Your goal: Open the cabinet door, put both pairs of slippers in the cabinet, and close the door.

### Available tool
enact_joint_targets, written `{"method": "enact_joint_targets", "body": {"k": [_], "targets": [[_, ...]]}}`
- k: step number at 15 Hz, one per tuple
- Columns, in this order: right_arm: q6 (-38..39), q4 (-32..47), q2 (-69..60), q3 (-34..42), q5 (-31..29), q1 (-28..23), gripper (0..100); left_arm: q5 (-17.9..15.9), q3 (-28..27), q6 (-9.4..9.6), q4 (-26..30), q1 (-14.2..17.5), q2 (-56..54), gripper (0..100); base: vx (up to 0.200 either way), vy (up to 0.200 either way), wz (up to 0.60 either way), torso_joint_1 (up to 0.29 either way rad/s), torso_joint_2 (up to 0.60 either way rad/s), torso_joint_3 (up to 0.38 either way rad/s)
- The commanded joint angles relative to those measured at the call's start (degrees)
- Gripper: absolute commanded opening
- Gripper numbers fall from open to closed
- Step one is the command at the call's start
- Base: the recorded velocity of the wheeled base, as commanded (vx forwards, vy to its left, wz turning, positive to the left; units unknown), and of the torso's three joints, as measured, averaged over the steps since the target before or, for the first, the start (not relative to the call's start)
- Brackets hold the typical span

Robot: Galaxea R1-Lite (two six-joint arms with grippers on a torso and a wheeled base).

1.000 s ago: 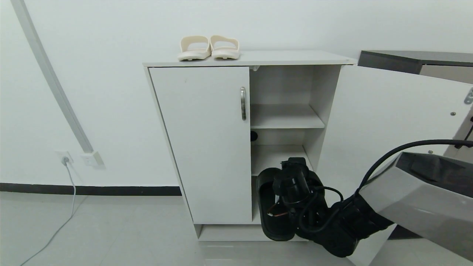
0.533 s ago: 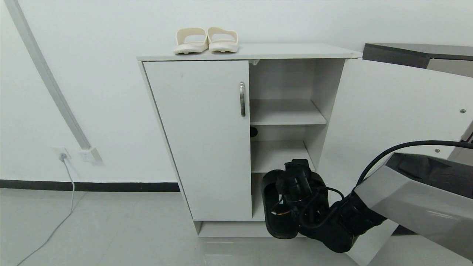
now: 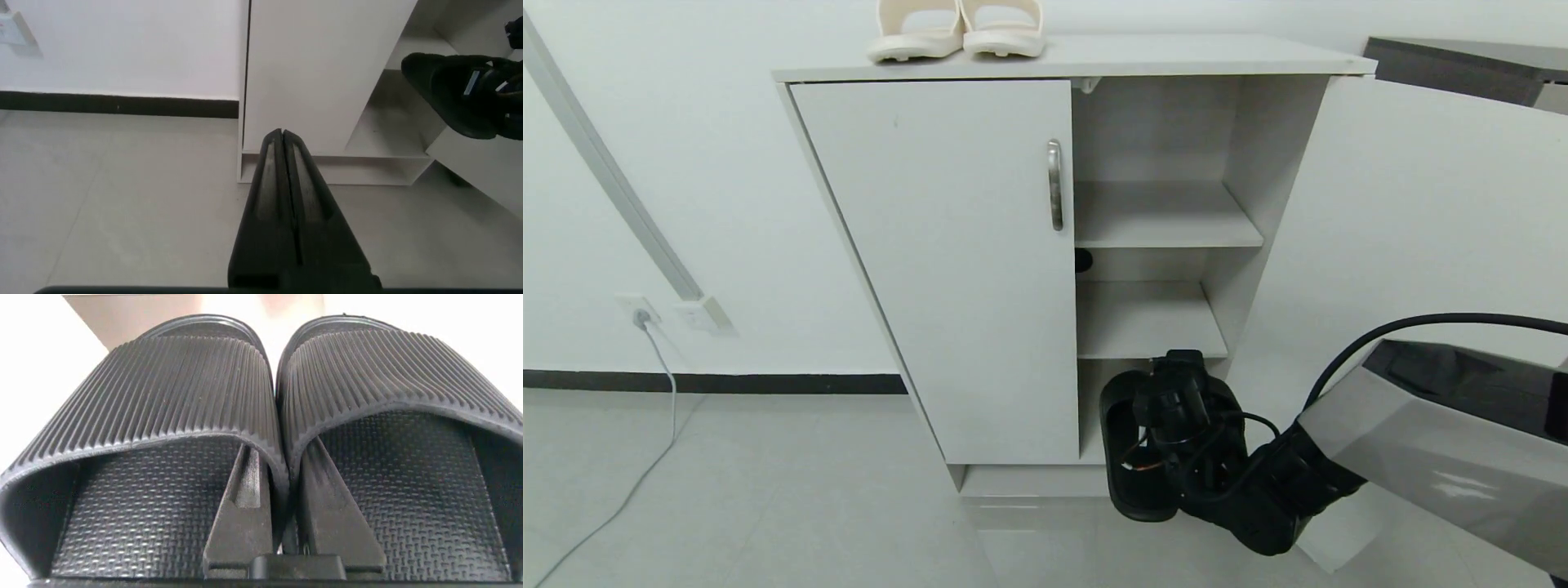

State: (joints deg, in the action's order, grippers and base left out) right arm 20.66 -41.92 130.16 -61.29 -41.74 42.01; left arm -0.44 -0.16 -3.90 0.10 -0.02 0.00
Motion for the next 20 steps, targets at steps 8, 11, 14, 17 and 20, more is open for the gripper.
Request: {"method": "enact_joint_targets", "body": {"k": [8,11,14,17,20], "targets": [[-13.28,-23.82,6.86,-0.40,0.70,-3.34,0,0.09,-0.02,-0.05,-0.10,0.02,0.09,0,0.000,0.000,0.00,0.004,0.00,-0.114],[-13.54,-25.84,7.13,-0.49,1.84,-3.95,0,0.09,-0.02,-0.14,-0.10,0.02,0.09,0,0.000,0.000,0.00,0.000,0.00,0.000],[-14.16,-28.83,7.48,-0.49,1.84,-4.30,0,0.09,-0.02,-0.14,-0.10,0.02,0.09,0,0.000,0.000,0.00,0.000,0.00,0.000],[-15.57,-30.85,7.57,-0.40,1.93,-4.57,0,0.09,-0.02,-0.05,-0.01,0.02,0.09,0,0.000,0.000,0.00,0.000,0.00,0.000],[-15.57,-31.11,8.27,-0.32,1.93,-4.83,0,0.09,-0.02,-0.05,-0.01,0.02,0.09,0,0.200,0.000,0.00,-0.001,0.00,0.001]]}}
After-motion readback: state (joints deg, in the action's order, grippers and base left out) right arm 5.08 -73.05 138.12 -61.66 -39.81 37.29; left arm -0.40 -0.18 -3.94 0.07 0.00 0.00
